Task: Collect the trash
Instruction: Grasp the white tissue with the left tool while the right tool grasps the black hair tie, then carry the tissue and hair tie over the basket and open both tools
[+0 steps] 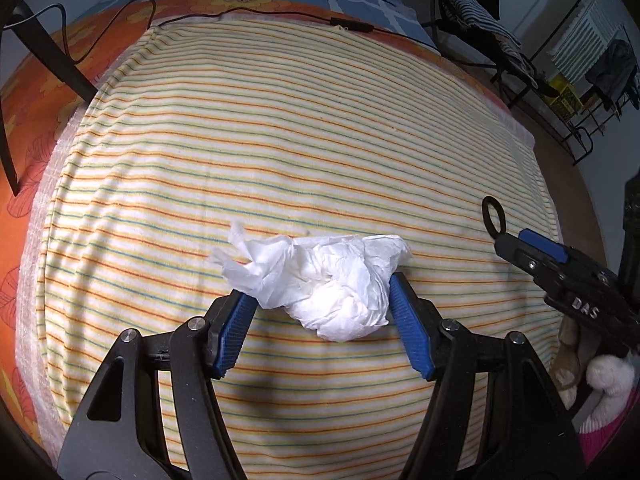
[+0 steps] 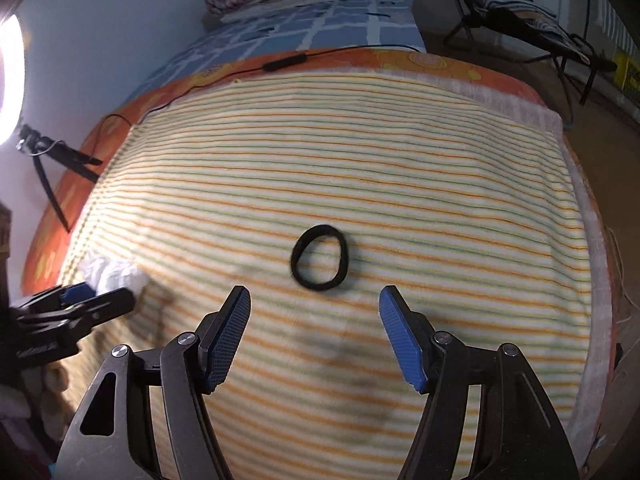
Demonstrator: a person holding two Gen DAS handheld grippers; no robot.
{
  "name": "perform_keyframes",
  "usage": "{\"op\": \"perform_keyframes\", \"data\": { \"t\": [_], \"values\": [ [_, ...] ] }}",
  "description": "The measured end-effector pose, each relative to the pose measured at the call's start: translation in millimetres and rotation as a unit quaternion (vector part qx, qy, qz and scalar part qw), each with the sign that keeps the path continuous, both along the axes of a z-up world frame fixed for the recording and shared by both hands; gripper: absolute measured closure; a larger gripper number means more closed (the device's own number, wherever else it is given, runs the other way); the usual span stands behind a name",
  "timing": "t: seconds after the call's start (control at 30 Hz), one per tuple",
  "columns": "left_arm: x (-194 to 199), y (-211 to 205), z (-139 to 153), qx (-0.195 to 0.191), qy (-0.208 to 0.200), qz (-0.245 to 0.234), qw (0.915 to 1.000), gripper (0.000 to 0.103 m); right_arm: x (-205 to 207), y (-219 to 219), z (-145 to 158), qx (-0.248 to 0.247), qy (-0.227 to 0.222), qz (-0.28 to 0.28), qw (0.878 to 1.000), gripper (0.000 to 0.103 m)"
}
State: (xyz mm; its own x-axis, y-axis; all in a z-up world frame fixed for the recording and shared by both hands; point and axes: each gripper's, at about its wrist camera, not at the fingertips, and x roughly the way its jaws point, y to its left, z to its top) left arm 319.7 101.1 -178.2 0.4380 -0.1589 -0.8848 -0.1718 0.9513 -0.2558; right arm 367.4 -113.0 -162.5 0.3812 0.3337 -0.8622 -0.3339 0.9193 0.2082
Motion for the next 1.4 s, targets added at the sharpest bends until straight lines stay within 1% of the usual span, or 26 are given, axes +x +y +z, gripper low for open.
{"op": "perform_keyframes", "data": {
  "t": [0.03,0.07,0.2,0.23,0.27,0.3,0.33,0.4,0.43,0.47,0.57,0.73,0.93,1.07,1.2,1.4],
  "values": [
    [0,1,-1,0.005,-0.001,0.001,1.0000,0.046,2,2,-1,-0.004,-0.001,0.000,1.000,0.037],
    [0,1,-1,0.009,-0.001,0.001,1.0000,0.052,4,4,-3,-0.006,-0.002,-0.001,1.000,0.037],
    [-1,5,-1,0.013,-0.006,0.001,0.9999,0.062,9,12,-6,-0.012,-0.004,0.003,1.000,0.037],
    [-2,5,-1,0.014,-0.006,0.000,0.9999,0.063,11,14,-8,-0.015,-0.003,0.007,1.000,0.043],
    [-2,5,0,0.016,-0.007,-0.001,0.9999,0.064,12,17,-10,-0.024,-0.004,0.009,1.000,0.052],
    [-3,5,0,0.017,-0.008,-0.002,0.9998,0.065,12,20,-11,-0.043,-0.010,0.009,0.999,0.059],
    [-4,4,1,0.019,-0.009,-0.003,0.9998,0.066,12,23,-11,-0.052,-0.016,0.011,0.998,0.063],
    [-7,4,2,0.023,-0.012,-0.003,0.9997,0.067,11,26,-9,-0.058,-0.020,0.021,0.998,0.089],
    [-9,5,3,0.023,-0.012,-0.003,0.9996,0.067,11,27,-8,-0.058,-0.019,0.025,0.998,0.093],
    [-13,6,4,0.023,-0.013,-0.002,0.9996,0.068,11,28,-7,-0.059,-0.019,0.028,0.998,0.095],
    [-20,6,8,0.027,-0.016,-0.001,0.9995,0.068,7,28,-4,-0.066,-0.024,0.032,0.997,0.096],
    [-37,10,21,0.028,-0.024,0.002,0.9993,0.068,-4,24,9,-0.037,-0.028,0.025,0.999,0.096],
    [-60,13,43,0.029,-0.038,0.005,0.9989,0.068,-29,27,30,-0.019,-0.041,0.044,0.998,0.096],
    [-81,12,60,0.030,-0.050,0.005,0.9983,0.068,-53,25,44,0.000,-0.048,0.053,0.997,0.096],
    [-111,9,75,0.025,-0.062,0.006,0.9978,0.068,-81,20,60,0.022,-0.053,0.062,0.996,0.096],
    [-151,-3,90,0.036,-0.073,-0.004,0.9966,0.068,-122,16,77,0.035,-0.061,0.081,0.994,0.096]
  ]
}}
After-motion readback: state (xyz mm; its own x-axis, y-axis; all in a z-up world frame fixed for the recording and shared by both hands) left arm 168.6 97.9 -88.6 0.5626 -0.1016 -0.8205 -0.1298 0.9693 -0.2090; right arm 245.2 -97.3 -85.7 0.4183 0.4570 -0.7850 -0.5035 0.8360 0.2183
